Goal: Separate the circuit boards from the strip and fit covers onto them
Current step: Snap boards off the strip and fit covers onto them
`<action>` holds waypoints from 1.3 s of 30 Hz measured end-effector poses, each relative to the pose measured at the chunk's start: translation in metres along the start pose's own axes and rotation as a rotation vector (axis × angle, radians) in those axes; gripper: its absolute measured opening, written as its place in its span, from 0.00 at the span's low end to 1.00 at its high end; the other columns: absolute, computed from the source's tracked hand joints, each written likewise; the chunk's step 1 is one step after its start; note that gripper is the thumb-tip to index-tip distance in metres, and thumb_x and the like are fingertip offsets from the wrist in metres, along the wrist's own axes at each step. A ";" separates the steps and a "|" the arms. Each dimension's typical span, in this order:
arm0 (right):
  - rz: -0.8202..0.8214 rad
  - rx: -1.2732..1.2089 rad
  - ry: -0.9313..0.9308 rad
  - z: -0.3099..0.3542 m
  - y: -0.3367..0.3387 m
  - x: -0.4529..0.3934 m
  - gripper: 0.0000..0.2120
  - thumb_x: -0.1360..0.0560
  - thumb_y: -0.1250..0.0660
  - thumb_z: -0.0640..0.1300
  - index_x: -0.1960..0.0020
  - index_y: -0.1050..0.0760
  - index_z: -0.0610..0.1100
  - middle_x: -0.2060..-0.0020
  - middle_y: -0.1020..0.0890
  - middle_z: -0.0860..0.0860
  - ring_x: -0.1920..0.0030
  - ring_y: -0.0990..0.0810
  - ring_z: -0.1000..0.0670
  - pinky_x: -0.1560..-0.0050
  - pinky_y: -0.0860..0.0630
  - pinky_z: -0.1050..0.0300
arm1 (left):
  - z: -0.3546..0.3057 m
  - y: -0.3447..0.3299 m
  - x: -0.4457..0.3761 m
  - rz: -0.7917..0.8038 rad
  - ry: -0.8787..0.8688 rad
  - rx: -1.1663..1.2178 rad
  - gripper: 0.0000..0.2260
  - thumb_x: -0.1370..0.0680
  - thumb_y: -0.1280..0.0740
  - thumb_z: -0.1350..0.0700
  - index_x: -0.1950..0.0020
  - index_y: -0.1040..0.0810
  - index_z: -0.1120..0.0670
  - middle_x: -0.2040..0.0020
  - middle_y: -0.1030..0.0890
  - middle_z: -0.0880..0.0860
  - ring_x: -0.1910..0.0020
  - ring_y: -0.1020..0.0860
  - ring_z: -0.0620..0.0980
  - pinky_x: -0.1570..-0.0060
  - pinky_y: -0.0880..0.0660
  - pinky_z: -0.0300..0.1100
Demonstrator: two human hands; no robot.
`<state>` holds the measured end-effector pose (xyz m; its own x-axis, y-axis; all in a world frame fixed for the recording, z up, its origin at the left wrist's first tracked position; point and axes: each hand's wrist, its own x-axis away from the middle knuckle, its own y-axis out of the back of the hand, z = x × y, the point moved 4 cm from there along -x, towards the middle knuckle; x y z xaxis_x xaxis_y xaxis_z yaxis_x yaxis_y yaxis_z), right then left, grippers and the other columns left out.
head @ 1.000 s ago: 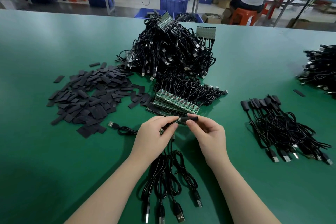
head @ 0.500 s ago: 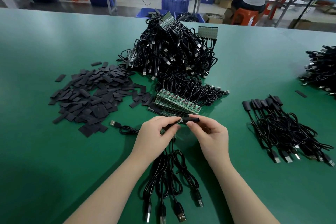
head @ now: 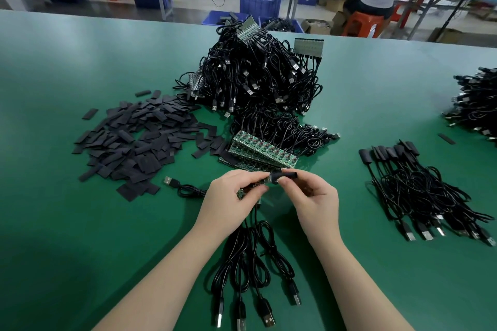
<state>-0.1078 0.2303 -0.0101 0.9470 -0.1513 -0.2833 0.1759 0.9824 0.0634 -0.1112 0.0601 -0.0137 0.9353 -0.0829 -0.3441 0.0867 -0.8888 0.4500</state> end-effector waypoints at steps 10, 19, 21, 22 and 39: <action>0.046 0.000 -0.021 -0.001 0.002 -0.003 0.15 0.27 0.26 0.38 0.56 0.15 0.61 0.60 0.13 0.55 0.59 0.17 0.57 0.56 0.23 0.67 | 0.004 -0.003 -0.001 -0.001 0.043 0.016 0.11 0.24 0.28 0.54 0.43 0.17 0.44 0.49 0.18 0.39 0.46 0.22 0.35 0.46 0.28 0.28; 0.023 0.009 -0.039 0.000 0.000 -0.001 0.14 0.27 0.26 0.38 0.57 0.16 0.58 0.61 0.14 0.53 0.63 0.21 0.56 0.60 0.24 0.67 | 0.002 -0.003 -0.001 0.005 0.012 0.019 0.12 0.25 0.27 0.55 0.43 0.17 0.44 0.50 0.18 0.39 0.47 0.22 0.35 0.49 0.31 0.24; 0.027 0.014 -0.036 0.000 0.000 -0.001 0.12 0.27 0.26 0.37 0.55 0.16 0.55 0.61 0.14 0.55 0.63 0.21 0.57 0.59 0.24 0.67 | 0.003 -0.003 -0.001 0.007 0.008 0.025 0.12 0.25 0.27 0.55 0.43 0.17 0.44 0.50 0.18 0.39 0.47 0.22 0.34 0.49 0.31 0.24; 0.032 0.022 -0.037 0.000 0.000 -0.001 0.12 0.27 0.26 0.37 0.55 0.16 0.55 0.61 0.14 0.56 0.64 0.21 0.57 0.60 0.24 0.67 | 0.003 -0.003 -0.001 0.010 0.008 0.026 0.12 0.25 0.27 0.55 0.43 0.17 0.44 0.50 0.18 0.39 0.47 0.22 0.34 0.49 0.31 0.24; 0.042 -0.097 -0.138 -0.008 -0.001 -0.003 0.11 0.26 0.27 0.41 0.56 0.15 0.59 0.60 0.13 0.53 0.60 0.18 0.57 0.55 0.22 0.65 | -0.003 -0.003 0.000 -0.016 -0.003 0.073 0.14 0.26 0.26 0.54 0.44 0.19 0.38 0.49 0.20 0.29 0.46 0.22 0.32 0.45 0.29 0.26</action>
<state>-0.1128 0.2306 -0.0170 0.9821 -0.1166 -0.1483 0.1145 0.9932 -0.0222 -0.1107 0.0640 -0.0127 0.9330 -0.0695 -0.3530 0.0763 -0.9206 0.3829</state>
